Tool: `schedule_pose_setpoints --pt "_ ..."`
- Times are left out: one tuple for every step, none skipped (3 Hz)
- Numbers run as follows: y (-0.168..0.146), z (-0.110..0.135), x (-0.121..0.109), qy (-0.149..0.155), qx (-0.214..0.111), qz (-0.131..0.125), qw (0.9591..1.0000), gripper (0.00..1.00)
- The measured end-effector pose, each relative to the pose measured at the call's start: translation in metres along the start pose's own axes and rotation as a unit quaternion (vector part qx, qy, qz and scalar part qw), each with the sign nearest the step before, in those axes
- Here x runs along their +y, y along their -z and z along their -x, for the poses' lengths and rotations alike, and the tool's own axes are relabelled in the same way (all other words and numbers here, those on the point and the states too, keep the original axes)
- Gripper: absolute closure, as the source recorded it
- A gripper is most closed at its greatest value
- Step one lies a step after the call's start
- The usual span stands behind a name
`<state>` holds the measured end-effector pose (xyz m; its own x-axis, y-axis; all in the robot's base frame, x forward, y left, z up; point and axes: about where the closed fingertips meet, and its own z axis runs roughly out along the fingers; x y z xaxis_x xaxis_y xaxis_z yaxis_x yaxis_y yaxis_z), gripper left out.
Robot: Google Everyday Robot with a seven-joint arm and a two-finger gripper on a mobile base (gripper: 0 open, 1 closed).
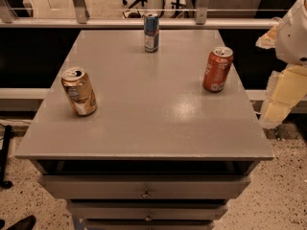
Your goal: Knock orange can over
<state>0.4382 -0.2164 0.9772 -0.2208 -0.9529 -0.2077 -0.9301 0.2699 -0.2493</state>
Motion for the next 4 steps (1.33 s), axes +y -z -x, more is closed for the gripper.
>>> schedule_pose_setpoints --pt "0.0 0.0 0.0 0.0 0.0 0.0 1.0 0.0" --pt "-0.014 0.023 0.008 -0.005 -0.038 0.016 0.9991 0.0" --pt "-0.035 0.066 0.022 -0.014 -0.092 0.04 0.9949 0.0" --pt "-0.051 0.125 0.027 -0.033 -0.156 0.058 0.9855 0.0"
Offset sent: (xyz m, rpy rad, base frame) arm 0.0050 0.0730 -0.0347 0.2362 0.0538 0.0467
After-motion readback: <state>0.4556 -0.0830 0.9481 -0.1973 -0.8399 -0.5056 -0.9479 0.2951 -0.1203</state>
